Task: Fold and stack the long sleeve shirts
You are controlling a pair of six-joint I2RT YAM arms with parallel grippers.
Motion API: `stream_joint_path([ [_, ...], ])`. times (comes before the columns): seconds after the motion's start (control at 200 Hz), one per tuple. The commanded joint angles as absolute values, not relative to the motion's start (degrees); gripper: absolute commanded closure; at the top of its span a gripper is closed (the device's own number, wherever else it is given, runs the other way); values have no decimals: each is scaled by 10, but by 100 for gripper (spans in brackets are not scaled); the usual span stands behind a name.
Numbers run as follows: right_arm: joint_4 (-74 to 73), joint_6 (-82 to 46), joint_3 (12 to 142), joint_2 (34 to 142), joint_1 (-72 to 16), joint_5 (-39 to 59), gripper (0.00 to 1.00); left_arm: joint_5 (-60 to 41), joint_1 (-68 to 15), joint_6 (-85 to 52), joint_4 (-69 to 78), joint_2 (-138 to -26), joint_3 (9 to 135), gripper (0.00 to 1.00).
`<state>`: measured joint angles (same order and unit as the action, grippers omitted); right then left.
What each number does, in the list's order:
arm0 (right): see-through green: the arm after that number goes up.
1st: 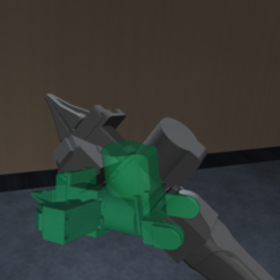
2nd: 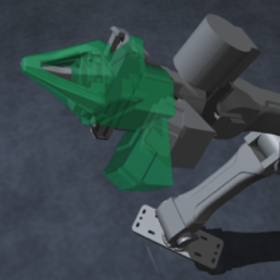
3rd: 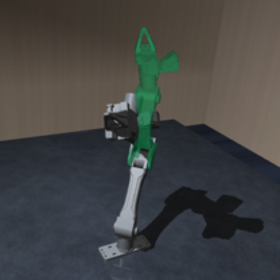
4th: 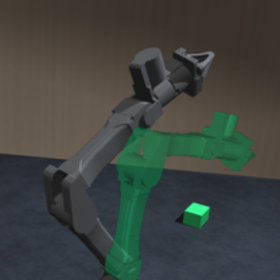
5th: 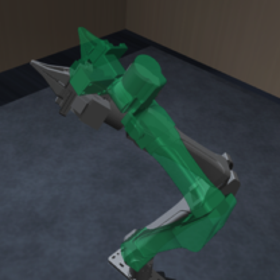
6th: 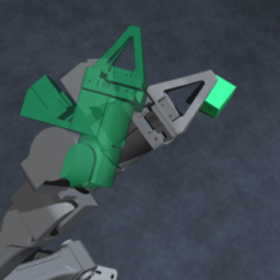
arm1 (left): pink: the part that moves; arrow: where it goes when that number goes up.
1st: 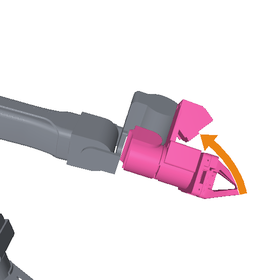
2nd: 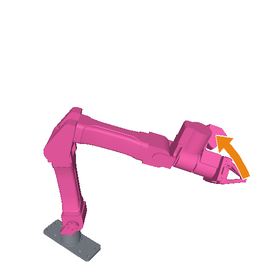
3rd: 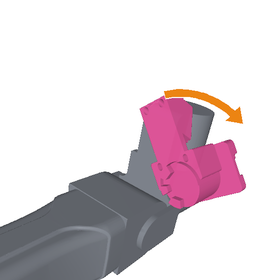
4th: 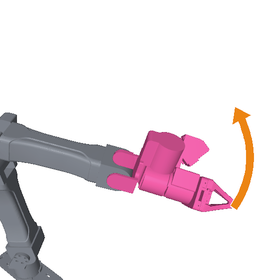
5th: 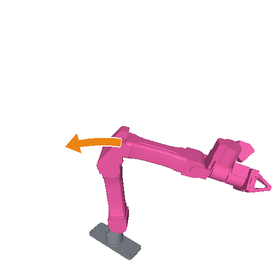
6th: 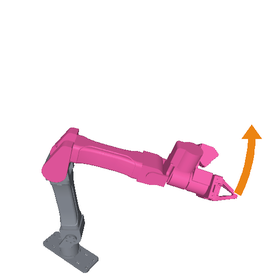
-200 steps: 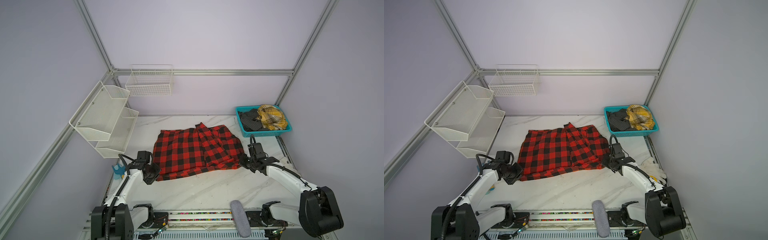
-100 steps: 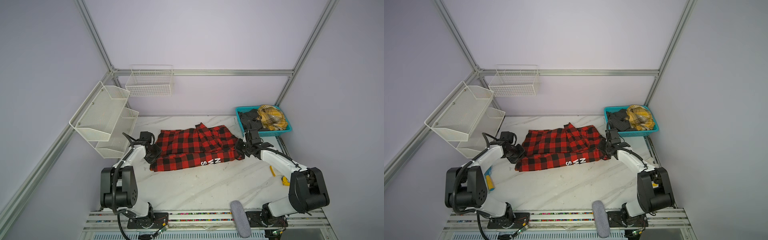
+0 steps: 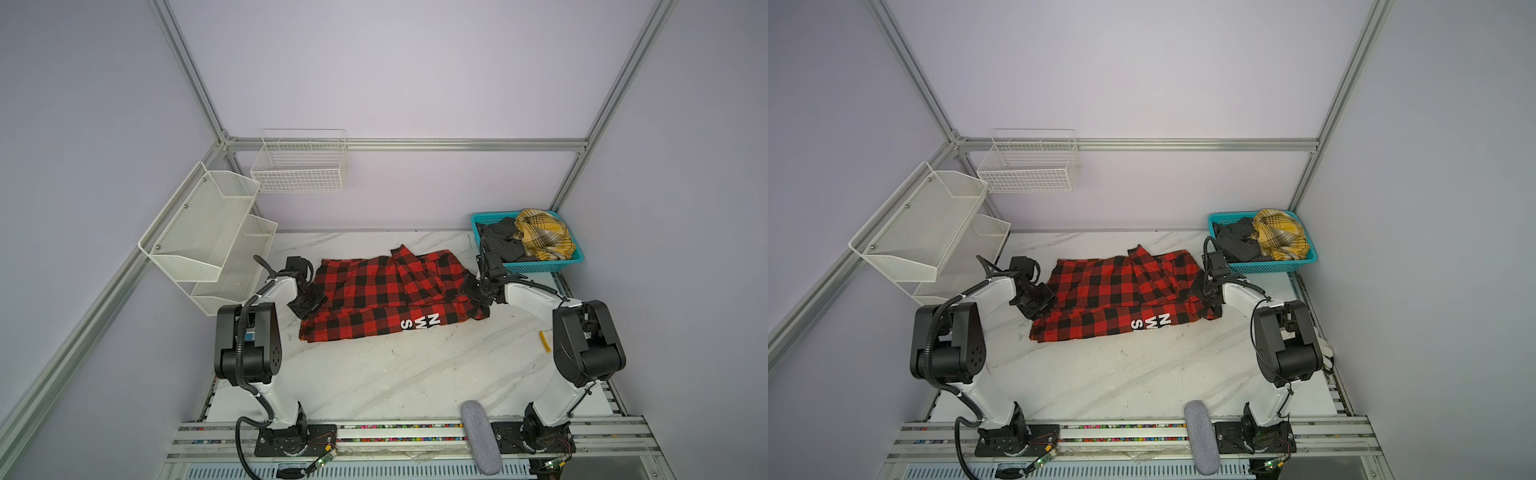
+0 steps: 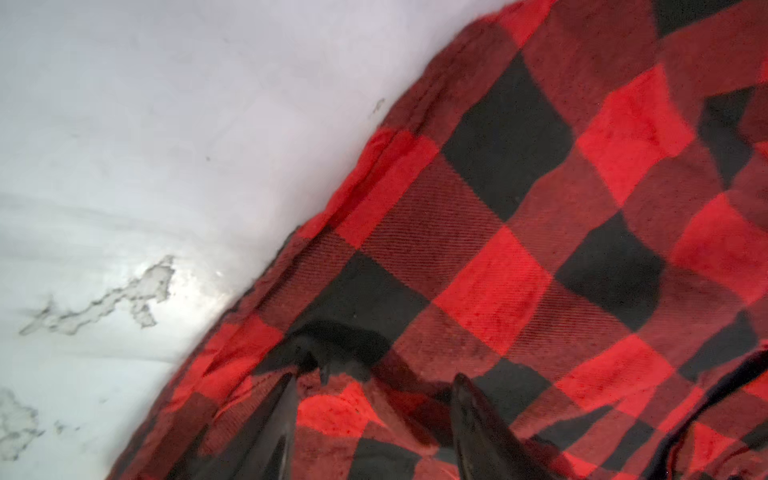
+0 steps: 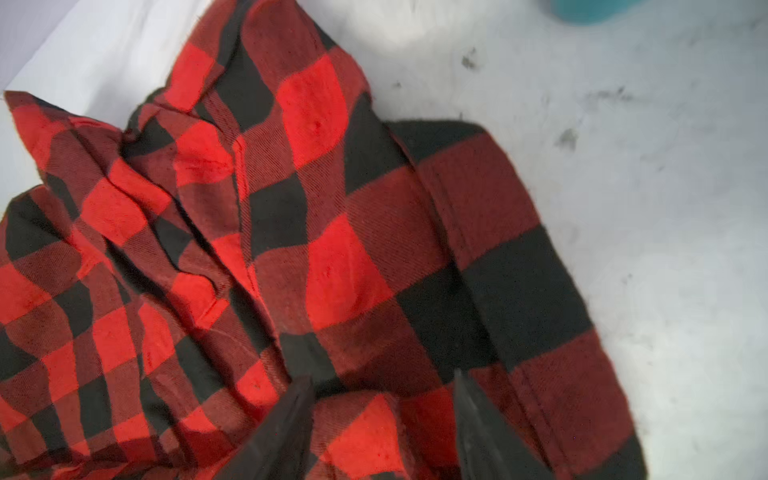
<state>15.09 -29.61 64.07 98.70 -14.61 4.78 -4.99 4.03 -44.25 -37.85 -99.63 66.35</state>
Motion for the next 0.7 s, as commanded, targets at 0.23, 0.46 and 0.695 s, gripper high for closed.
stream_joint_path([
  [0.23, 243, -194, 826, 1020, -233, 2, 34, -91, -40, -449, -381, -869, 636, 76],
  [0.46, 232, -172, 997, 1190, -261, 32, 30, -119, -48, -451, -329, -885, 555, 100],
  [0.695, 270, -138, 1191, 1347, -278, 29, 31, -113, -48, -412, -325, -927, 533, 100],
])
